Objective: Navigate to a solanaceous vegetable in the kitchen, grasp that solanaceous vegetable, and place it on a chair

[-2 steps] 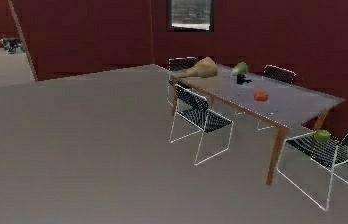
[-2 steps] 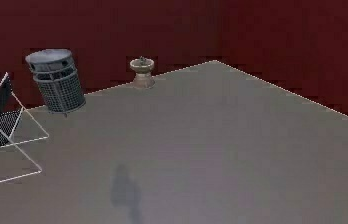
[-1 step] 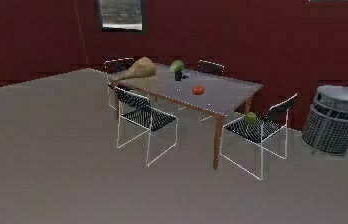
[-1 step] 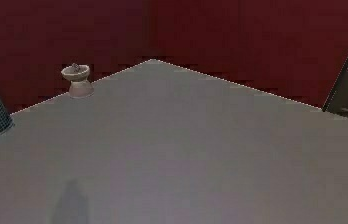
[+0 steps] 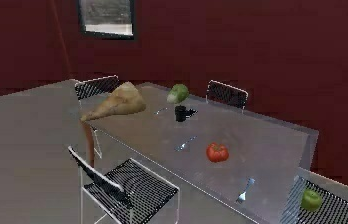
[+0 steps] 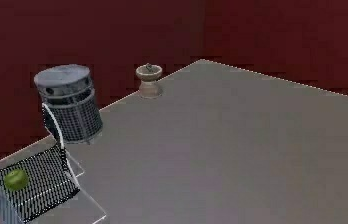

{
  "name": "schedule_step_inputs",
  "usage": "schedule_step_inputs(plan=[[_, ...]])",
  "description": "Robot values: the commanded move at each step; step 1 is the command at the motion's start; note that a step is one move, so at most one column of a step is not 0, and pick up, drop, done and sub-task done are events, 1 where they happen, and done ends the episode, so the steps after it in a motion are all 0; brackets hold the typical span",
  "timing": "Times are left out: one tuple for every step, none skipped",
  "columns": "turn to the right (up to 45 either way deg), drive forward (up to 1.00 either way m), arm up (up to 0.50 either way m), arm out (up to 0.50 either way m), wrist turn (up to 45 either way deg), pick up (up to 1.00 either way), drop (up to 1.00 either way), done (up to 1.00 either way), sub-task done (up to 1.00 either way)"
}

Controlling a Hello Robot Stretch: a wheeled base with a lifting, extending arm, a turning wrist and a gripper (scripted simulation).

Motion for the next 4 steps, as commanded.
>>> schedule_step_inputs(plan=[[18.0, 0.0, 0.0, 0.0, 0.0, 0.0, 0.0, 0.0, 0.0], [0.0, 0.1, 0.0, 0.0, 0.0, 0.0, 0.0, 0.0, 0.0], [-45.0, 0.0, 0.0, 0.0, 0.0, 0.0, 0.0, 0.0, 0.0], [-42.0, 0.0, 0.0, 0.0, 0.0, 0.0, 0.0, 0.0, 0.0]])
